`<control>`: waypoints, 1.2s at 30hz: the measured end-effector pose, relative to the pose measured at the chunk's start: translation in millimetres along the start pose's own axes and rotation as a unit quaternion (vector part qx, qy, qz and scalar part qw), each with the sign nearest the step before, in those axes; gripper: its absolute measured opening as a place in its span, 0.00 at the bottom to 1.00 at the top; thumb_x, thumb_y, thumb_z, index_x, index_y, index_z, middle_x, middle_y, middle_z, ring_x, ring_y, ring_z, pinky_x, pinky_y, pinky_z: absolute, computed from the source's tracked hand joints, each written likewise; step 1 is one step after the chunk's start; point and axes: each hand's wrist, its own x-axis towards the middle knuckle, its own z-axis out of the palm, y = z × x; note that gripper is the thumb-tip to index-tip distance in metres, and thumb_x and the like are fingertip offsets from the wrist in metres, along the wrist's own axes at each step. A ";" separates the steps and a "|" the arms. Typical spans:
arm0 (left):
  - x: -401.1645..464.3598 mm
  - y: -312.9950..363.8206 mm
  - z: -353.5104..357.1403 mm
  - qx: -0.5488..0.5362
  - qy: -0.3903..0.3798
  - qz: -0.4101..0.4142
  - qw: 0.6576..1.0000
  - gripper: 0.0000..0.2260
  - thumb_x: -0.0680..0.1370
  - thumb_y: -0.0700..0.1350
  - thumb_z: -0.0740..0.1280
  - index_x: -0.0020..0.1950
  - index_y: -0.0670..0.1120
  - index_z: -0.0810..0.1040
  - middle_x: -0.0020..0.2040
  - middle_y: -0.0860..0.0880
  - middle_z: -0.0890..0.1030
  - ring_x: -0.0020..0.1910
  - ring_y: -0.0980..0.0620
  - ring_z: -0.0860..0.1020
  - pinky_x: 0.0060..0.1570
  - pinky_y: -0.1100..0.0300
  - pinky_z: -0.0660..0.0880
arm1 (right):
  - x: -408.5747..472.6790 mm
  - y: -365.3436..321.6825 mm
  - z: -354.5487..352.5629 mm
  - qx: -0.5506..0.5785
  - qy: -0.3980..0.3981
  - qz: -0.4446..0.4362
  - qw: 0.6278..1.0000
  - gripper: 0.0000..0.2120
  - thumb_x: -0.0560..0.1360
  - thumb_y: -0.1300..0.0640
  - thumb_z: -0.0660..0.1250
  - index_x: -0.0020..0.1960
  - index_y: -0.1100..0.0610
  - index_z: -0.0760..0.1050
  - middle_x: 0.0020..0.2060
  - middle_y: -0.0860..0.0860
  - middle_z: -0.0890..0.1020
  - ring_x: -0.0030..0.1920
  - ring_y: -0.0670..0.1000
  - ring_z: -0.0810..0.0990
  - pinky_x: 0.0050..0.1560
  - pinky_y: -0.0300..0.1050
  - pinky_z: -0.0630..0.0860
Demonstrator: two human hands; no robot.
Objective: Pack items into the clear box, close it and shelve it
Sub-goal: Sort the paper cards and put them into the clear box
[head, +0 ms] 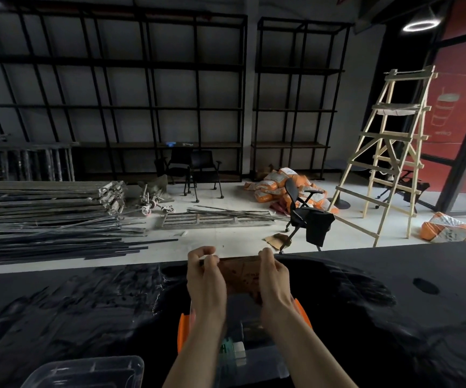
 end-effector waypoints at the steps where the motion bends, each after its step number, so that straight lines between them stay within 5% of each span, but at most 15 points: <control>1: 0.0 1.2 1.8 -0.006 0.016 -0.024 1.000 0.06 0.79 0.41 0.62 0.53 0.46 0.76 0.49 0.48 0.79 0.45 0.62 0.77 0.38 0.65 0.70 | -1.6 2.7 1.2 0.003 0.005 -0.010 1.000 0.15 0.70 0.42 0.59 0.37 0.54 0.66 0.31 0.54 0.68 0.31 0.51 0.66 0.30 0.45 0.65; 3: -0.6 1.5 6.5 0.001 0.053 -0.063 0.997 0.08 0.80 0.49 0.63 0.54 0.46 0.76 0.50 0.48 0.78 0.47 0.51 0.75 0.39 0.59 0.66 | -5.0 6.4 2.2 0.006 0.010 -0.026 1.000 0.15 0.71 0.42 0.57 0.34 0.52 0.63 0.29 0.52 0.65 0.30 0.50 0.64 0.32 0.46 0.63; 5: -4.9 3.0 8.8 0.027 0.084 -0.058 0.994 0.10 0.79 0.55 0.64 0.46 0.49 0.76 0.40 0.53 0.77 0.40 0.54 0.75 0.35 0.61 0.64 | -6.6 4.8 2.5 0.011 0.011 -0.034 0.999 0.14 0.71 0.44 0.57 0.34 0.52 0.64 0.26 0.50 0.66 0.28 0.50 0.64 0.29 0.44 0.64; 10: -5.8 4.0 9.2 0.032 0.127 -0.048 0.990 0.09 0.76 0.42 0.61 0.43 0.46 0.81 0.34 0.54 0.79 0.33 0.59 0.76 0.27 0.72 0.66 | -5.3 0.3 1.2 -0.056 0.010 -0.093 0.994 0.14 0.69 0.46 0.56 0.30 0.52 0.63 0.24 0.49 0.66 0.30 0.51 0.64 0.31 0.48 0.63; 13: -12.8 11.0 13.0 0.034 0.079 -0.073 0.994 0.09 0.78 0.53 0.63 0.49 0.49 0.77 0.39 0.54 0.77 0.40 0.52 0.75 0.39 0.59 0.68 | -3.0 6.4 -3.2 -0.019 0.053 -0.060 0.997 0.16 0.71 0.45 0.55 0.32 0.56 0.67 0.26 0.53 0.68 0.32 0.53 0.65 0.32 0.49 0.64; 15: -19.8 12.5 9.6 0.002 -0.001 -0.090 0.996 0.20 0.75 0.69 0.62 0.54 0.53 0.73 0.47 0.58 0.75 0.46 0.59 0.73 0.48 0.54 0.67 | -0.8 8.7 -8.8 0.018 0.069 0.015 0.997 0.24 0.75 0.44 0.53 0.36 0.62 0.77 0.28 0.57 0.75 0.29 0.55 0.70 0.28 0.44 0.67; 17: -29.8 13.7 7.1 -0.054 -0.072 -0.099 0.991 0.27 0.70 0.73 0.63 0.58 0.55 0.71 0.53 0.56 0.77 0.51 0.59 0.75 0.50 0.53 0.71 | -0.6 8.4 -13.4 0.069 0.063 0.090 0.992 0.26 0.76 0.45 0.51 0.42 0.63 0.80 0.26 0.58 0.79 0.24 0.55 0.74 0.24 0.40 0.70; 19: -41.3 8.1 10.9 -0.086 -0.098 -0.113 0.985 0.21 0.75 0.62 0.68 0.62 0.51 0.70 0.55 0.47 0.81 0.51 0.54 0.81 0.46 0.57 0.79 | -0.7 11.9 -11.3 0.122 0.011 0.139 0.983 0.25 0.76 0.44 0.53 0.43 0.61 0.80 0.29 0.58 0.83 0.29 0.57 0.80 0.32 0.44 0.77; 22: -44.8 3.2 19.0 -0.052 -0.067 -0.081 0.993 0.12 0.80 0.42 0.66 0.63 0.47 0.72 0.52 0.46 0.83 0.42 0.59 0.83 0.36 0.69 0.77 | -6.4 17.9 -5.6 0.077 -0.056 0.141 0.985 0.22 0.75 0.44 0.56 0.40 0.58 0.82 0.33 0.56 0.86 0.42 0.59 0.84 0.39 0.46 0.78; 24: -35.2 6.2 12.0 -0.032 -0.083 -0.043 0.995 0.10 0.81 0.41 0.65 0.62 0.47 0.72 0.51 0.46 0.83 0.46 0.54 0.83 0.39 0.66 0.76 | -4.3 17.0 -12.4 -0.025 -0.036 0.069 0.997 0.20 0.78 0.48 0.56 0.39 0.58 0.81 0.28 0.54 0.85 0.33 0.55 0.83 0.30 0.40 0.77; 27: -18.7 9.6 -4.0 0.115 -0.173 0.038 0.978 0.09 0.79 0.42 0.64 0.57 0.55 0.71 0.50 0.52 0.82 0.49 0.57 0.80 0.37 0.74 0.72 | 3.4 10.6 -24.4 -0.030 -0.044 -0.031 0.998 0.22 0.79 0.41 0.57 0.46 0.57 0.79 0.38 0.57 0.86 0.37 0.55 0.83 0.38 0.47 0.79; 30: -23.3 1.6 -1.8 0.158 -0.241 0.072 0.955 0.07 0.82 0.41 0.61 0.59 0.50 0.72 0.51 0.49 0.82 0.44 0.64 0.82 0.37 0.73 0.75 | -3.0 9.8 -15.1 -0.022 -0.132 -0.011 0.991 0.27 0.73 0.28 0.58 0.58 0.47 0.79 0.52 0.53 0.86 0.51 0.53 0.86 0.51 0.54 0.83; 33: -25.7 -7.3 -0.7 0.170 -0.237 0.109 0.950 0.04 0.82 0.42 0.59 0.57 0.48 0.67 0.50 0.46 0.82 0.42 0.59 0.84 0.36 0.66 0.78 | -10.6 13.7 -9.9 0.017 -0.149 0.000 0.989 0.21 0.72 0.29 0.63 0.57 0.40 0.78 0.50 0.49 0.86 0.46 0.47 0.87 0.38 0.43 0.83; 36: -30.7 -12.2 4.2 0.177 -0.228 0.095 0.953 0.04 0.83 0.38 0.55 0.56 0.46 0.65 0.45 0.41 0.79 0.39 0.55 0.83 0.36 0.65 0.77 | -10.6 14.5 -15.0 0.018 -0.138 -0.003 0.990 0.15 0.76 0.36 0.63 0.54 0.43 0.80 0.49 0.51 0.87 0.47 0.51 0.87 0.38 0.47 0.84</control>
